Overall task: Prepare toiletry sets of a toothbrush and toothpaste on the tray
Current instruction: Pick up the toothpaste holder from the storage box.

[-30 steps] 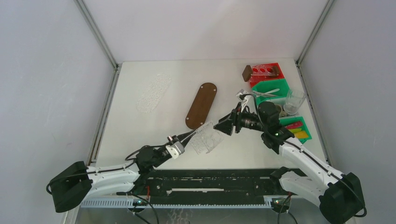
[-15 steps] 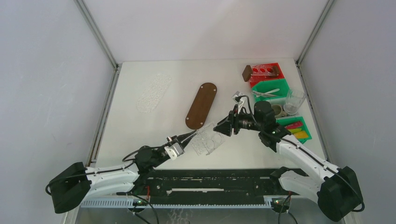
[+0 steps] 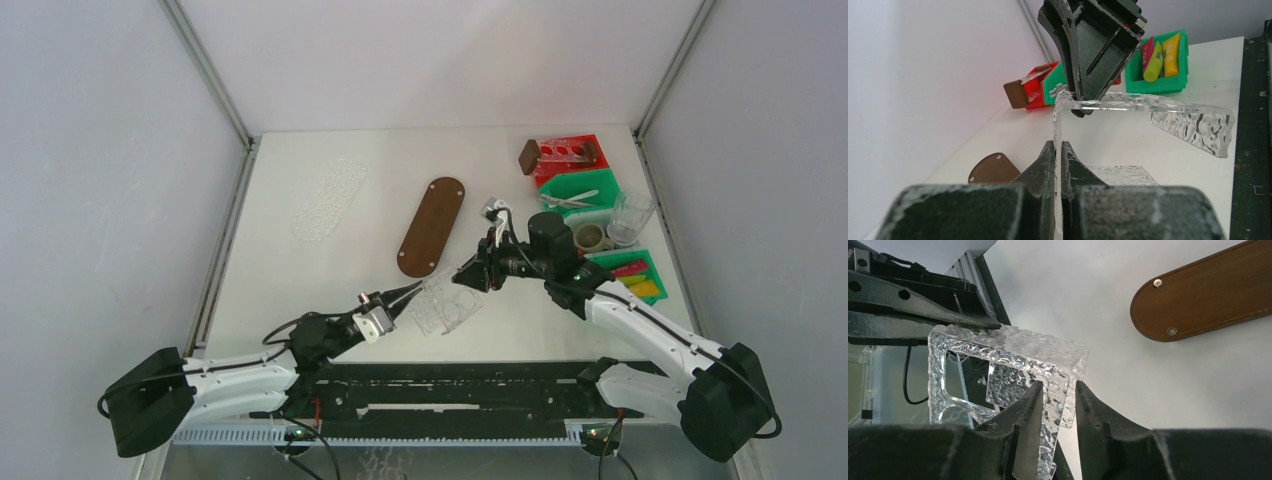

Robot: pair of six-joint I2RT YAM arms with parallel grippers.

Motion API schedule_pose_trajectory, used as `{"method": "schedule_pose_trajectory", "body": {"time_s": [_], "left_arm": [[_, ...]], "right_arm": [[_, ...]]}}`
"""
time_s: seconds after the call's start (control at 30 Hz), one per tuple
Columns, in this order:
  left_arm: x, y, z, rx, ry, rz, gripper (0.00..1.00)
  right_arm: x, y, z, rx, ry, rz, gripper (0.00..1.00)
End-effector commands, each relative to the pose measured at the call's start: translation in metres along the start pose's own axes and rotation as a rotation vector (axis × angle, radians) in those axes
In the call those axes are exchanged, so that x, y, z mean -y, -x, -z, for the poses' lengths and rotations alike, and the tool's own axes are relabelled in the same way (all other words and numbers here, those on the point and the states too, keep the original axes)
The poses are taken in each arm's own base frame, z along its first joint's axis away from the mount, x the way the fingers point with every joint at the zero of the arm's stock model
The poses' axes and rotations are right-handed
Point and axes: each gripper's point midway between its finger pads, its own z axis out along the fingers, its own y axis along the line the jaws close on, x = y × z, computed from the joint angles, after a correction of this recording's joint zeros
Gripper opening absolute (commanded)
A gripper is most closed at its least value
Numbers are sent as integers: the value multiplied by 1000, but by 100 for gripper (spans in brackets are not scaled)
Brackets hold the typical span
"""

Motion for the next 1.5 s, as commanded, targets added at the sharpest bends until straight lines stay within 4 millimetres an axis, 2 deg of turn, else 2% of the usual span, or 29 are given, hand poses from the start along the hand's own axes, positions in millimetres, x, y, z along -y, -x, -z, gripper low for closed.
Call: {"method": "schedule_pose_trajectory", "body": {"time_s": [0.0,0.13,0.23,0.33,0.43,0.57,0.7,0.87,0.97,1.1,1.2,1.3,1.47], "left_arm": [[-9,28,-5,107,25,5,0],[-8,29,-5,108,23,13,0],[-8,28,-6,106,20,21,0],[-5,27,-7,100,7,34,0],[-2,26,-9,94,-5,56,0],[-2,22,-9,79,7,96,1],[0,16,-8,61,10,133,18],[0,11,-2,53,26,166,35],[-5,16,4,78,62,190,44],[-20,21,16,89,156,271,55],[-33,4,24,-15,265,389,70],[-42,-3,30,-106,332,441,81],[-53,-8,42,-166,398,508,92]], "right_arm": [[-4,19,1,22,-14,83,35],[-5,19,1,13,-22,99,29],[-5,19,2,12,-29,107,15],[-6,20,3,15,-25,113,5],[-4,20,4,13,-34,121,0],[-2,23,7,18,-49,130,0],[3,28,11,35,-61,128,0],[10,31,13,43,-78,130,0],[18,34,16,38,-105,132,0],[35,44,24,28,-197,152,0],[52,55,31,11,-274,175,0],[69,68,38,-14,-343,202,0],[90,80,37,-123,-390,251,0]]}}
